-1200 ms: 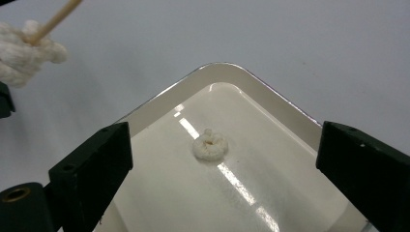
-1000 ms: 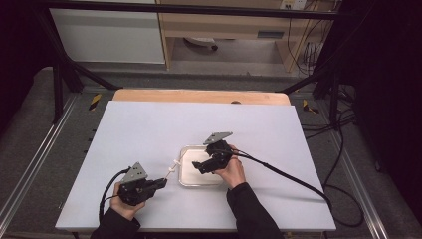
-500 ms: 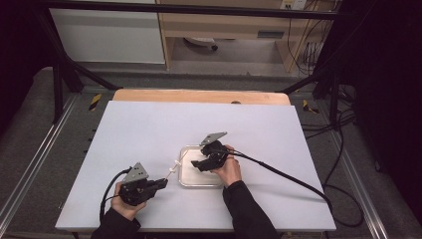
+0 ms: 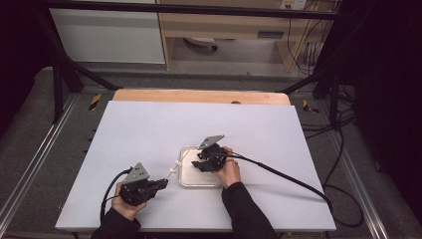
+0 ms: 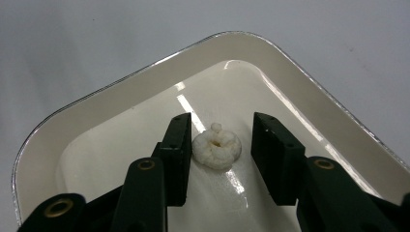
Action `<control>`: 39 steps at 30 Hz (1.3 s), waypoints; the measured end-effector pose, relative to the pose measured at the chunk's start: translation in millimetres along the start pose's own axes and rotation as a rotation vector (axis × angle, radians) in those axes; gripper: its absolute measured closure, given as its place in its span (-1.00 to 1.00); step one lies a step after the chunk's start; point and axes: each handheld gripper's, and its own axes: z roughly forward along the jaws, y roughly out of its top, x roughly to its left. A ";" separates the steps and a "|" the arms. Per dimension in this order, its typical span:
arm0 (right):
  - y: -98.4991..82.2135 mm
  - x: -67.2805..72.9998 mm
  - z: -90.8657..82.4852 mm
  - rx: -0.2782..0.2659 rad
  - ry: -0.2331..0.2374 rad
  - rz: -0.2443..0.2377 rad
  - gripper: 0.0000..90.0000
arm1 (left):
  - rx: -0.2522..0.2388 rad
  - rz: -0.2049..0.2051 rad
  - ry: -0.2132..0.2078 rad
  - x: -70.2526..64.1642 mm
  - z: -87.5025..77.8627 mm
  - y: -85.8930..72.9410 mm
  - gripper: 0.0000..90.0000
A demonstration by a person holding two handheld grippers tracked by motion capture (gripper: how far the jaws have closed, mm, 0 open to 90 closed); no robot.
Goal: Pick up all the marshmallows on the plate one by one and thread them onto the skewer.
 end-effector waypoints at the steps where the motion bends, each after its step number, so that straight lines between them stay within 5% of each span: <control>1: -0.2 0.0 -0.2 0.000 0.001 -0.003 0.41 | 0.000 0.000 0.000 -0.1 0.1 0.0 0.96; 13: 1.0 0.5 -4.1 -0.003 0.004 0.020 0.52 | 0.000 0.003 0.001 -0.5 0.2 -0.2 0.96; 39: 7.7 -1.3 -57.0 -0.123 0.078 0.127 0.55 | -0.007 0.012 -0.004 -4.5 0.5 0.6 0.96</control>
